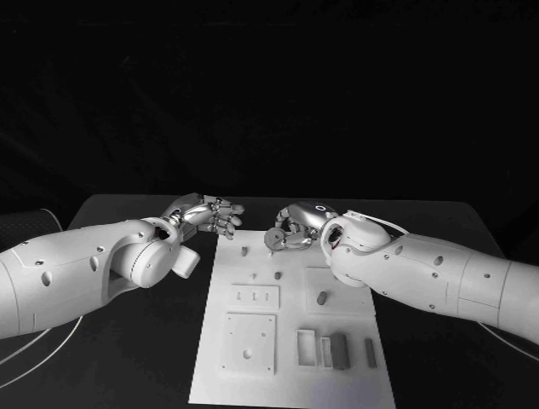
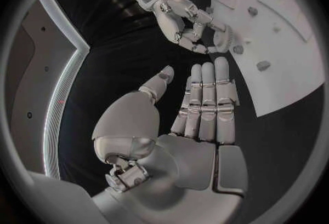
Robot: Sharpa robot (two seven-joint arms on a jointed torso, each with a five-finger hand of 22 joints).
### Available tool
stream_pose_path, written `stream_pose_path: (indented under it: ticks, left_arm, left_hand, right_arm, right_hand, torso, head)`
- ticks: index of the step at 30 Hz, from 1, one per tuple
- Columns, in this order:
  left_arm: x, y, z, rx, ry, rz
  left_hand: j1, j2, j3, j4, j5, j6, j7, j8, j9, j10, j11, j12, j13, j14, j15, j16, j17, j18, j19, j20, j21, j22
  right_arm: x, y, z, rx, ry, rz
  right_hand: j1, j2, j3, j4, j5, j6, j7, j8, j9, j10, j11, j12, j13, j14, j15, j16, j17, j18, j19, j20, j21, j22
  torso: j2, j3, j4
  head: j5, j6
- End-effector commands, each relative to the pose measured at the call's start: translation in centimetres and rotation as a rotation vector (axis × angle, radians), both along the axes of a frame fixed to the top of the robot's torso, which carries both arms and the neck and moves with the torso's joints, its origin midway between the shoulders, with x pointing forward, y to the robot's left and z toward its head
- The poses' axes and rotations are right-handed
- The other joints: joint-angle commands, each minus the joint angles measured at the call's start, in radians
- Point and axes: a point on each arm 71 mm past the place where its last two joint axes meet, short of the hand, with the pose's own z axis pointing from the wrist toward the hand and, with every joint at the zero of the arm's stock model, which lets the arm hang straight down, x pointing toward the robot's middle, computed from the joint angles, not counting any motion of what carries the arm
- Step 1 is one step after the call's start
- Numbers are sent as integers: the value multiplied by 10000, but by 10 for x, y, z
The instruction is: Assemble the parts on the task board
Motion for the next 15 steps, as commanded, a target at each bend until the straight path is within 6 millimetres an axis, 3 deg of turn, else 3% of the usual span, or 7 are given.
stream_pose_path:
  ticks: [1,5,15]
  left_arm:
    - [0,-3,2,-20,-132,-30]
    - [1,-3,2,-16,-128,-34]
    - [1,-4,3,-18,-147,-42]
  left_hand:
    - [38,-57,59,-11,5,42,31,-41,10,-22,66,-54,13,79,16,-45,9,97,7,-19,-45,10]
    - [43,-56,61,-11,5,44,32,-42,12,-22,66,-56,16,80,16,-48,12,97,7,-19,-46,12]
    - [60,-57,65,-14,6,46,35,-47,19,-22,67,-63,23,82,16,-55,20,97,7,-18,-49,17]
  right_arm:
    - [-1,7,-2,-320,-150,148]
    - [-2,12,-8,-563,-176,243]
    - [-6,18,-15,-1087,-528,533]
  right_hand:
    - [52,-4,63,24,52,1082,-218,508,281,40,-37,-50,-12,-9,-89,58,-8,1215,45,6,31,168]
    - [54,2,67,24,54,1088,-220,508,281,44,-39,-53,-14,-10,-91,55,-16,1215,46,6,31,167]
    - [90,-29,79,6,69,1105,-230,505,283,63,-49,-73,-23,-1,-100,48,-26,1215,52,3,29,165]
  torso:
    - [10,-8,32]
    - [7,5,36]
    - [-2,-14,13]
  head:
    - [2,0]
    - [6,-34]
    - [60,-48]
